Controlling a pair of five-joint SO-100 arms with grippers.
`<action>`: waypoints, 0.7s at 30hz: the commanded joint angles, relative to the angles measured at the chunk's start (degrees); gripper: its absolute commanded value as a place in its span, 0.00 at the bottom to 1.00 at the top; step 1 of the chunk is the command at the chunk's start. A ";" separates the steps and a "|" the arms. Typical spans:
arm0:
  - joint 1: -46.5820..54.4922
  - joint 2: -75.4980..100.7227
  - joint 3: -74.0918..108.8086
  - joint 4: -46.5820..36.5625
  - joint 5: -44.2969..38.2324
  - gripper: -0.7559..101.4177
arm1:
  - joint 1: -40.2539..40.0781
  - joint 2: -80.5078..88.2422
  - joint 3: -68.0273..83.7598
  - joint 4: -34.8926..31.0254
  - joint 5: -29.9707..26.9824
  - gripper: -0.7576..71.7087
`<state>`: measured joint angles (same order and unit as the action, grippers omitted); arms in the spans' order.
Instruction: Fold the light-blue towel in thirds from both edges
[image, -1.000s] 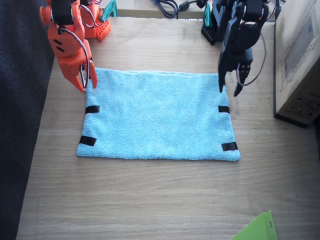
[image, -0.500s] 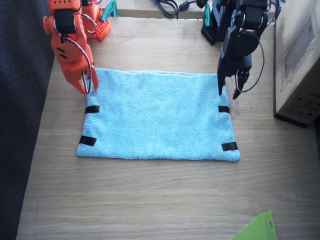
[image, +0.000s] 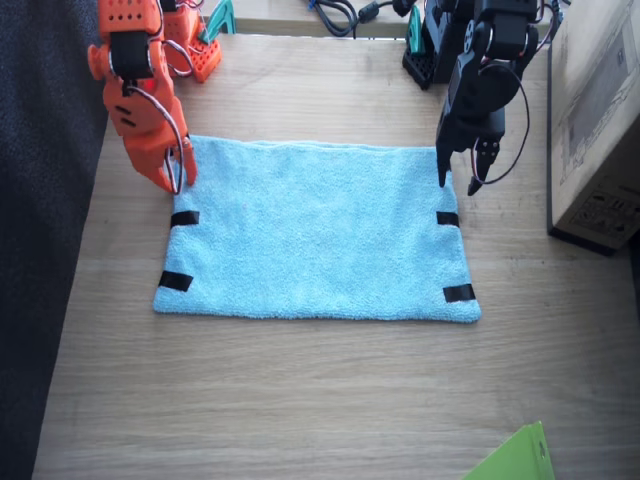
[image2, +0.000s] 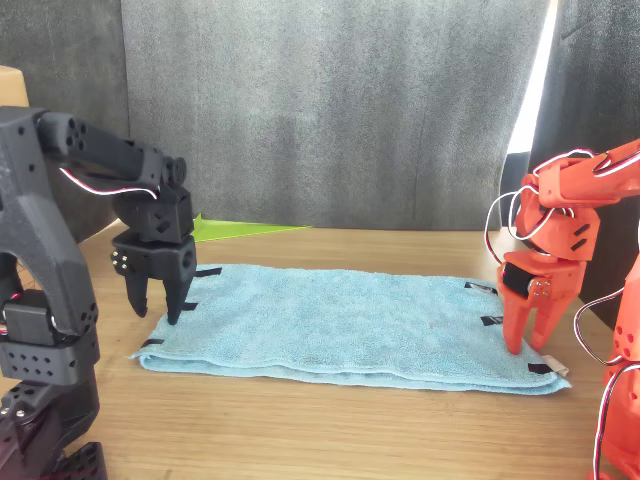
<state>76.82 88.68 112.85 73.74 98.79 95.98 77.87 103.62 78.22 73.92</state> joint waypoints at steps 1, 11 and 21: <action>0.44 1.32 -1.67 1.14 0.53 0.26 | 0.88 0.18 0.44 -0.09 0.44 0.25; -0.18 -2.29 -4.39 3.69 0.18 0.26 | 0.88 -0.09 0.53 -0.44 0.44 0.24; -0.18 -6.06 -6.50 4.66 0.35 0.25 | 0.62 -0.35 0.53 -0.26 0.18 0.24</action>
<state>75.67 81.65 107.75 77.61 98.09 95.89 77.34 103.80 77.78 73.83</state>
